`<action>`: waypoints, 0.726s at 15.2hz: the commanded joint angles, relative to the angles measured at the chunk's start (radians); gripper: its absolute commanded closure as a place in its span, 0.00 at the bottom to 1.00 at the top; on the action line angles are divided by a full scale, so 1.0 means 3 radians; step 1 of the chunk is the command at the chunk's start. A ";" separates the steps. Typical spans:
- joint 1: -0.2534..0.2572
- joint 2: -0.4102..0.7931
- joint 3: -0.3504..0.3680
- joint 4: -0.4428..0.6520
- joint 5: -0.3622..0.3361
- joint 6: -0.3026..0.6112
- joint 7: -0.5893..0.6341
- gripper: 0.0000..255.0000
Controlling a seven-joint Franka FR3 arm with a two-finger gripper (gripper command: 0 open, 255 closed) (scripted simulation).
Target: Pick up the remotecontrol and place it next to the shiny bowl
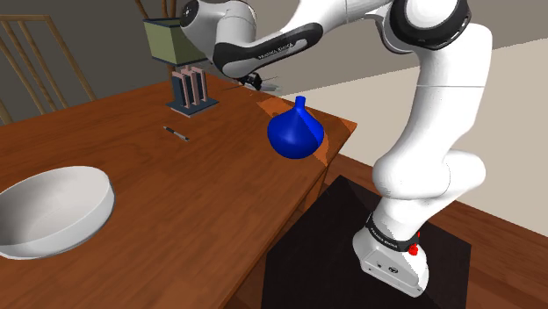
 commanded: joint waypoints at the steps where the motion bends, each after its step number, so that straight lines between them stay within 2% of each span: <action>1: 0.0000 -0.0032 0.0017 0.0050 0.0030 -0.0042 -0.0053 1.00; 4: -0.0004 -0.0065 0.0031 0.0119 0.0060 -0.0091 -0.0125 1.00; 11: 0.0356 -0.0120 0.0206 0.0068 0.0257 -0.0452 0.0238 1.00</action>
